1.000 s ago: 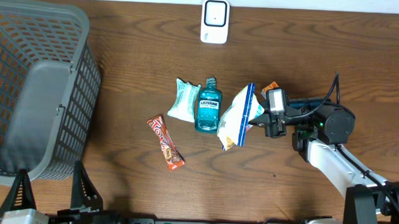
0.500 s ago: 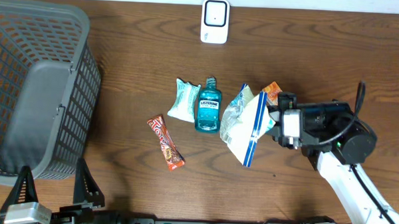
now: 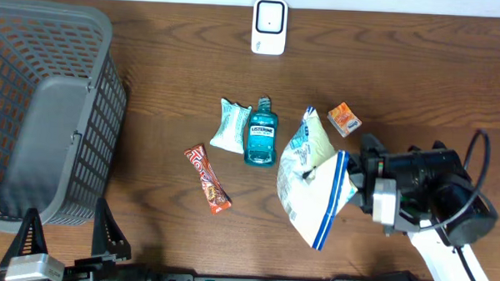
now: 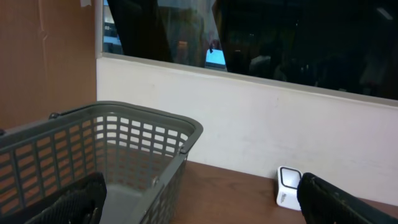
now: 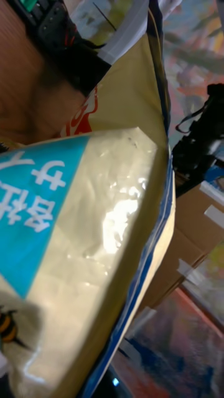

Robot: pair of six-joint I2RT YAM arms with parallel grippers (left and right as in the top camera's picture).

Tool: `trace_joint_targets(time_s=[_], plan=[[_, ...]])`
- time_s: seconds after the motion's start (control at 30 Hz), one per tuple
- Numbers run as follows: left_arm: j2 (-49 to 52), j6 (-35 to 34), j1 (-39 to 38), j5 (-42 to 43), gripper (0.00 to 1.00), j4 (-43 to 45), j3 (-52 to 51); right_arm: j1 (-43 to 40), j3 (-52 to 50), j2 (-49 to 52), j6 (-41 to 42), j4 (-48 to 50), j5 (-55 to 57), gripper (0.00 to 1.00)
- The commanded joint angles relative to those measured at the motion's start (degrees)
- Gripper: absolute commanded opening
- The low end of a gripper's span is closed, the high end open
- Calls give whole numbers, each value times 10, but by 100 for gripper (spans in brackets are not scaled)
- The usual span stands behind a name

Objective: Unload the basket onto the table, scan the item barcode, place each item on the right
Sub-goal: 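Regrasp the yellow pack with the right gripper and lift it upright, then carry the yellow pack up to the white scanner with the right gripper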

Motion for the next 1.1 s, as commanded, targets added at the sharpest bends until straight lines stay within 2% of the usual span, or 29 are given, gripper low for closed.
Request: trace_joint_targets(time_s=[0.0,0.53,0.73,0.8,0.9,0.93,0.97,1.0,1.07], plan=[[-4,-3,-1,1,98,2,-2,3,14,-9,9,22,-7,1],[-4,-3,-1,1,98,2,-2,3,14,-8,16,-2,-7,1],[-4,-3,-1,1,98,2,-2,-30,14,2,-10,-19,-7,1],[-4,-3,-1,1,98,2,-2,-37,14,8,2,-86,-4,1],[-4,-3,-1,1,98,-2,-2,-38,14,37,-3,-365,82,1],[-4,-3,-1,1,98,-6,-2,-38,14,52,-3,-466,164,1],[-4,-3,-1,1,98,-7,-2,-38,14,63,0,-526,229,1],[-4,-3,-1,1,98,-7,-2,-38,14,82,30,-607,341,1],[-4,-3,-1,1,98,-7,-2,-41,14,106,111,-684,454,1]])
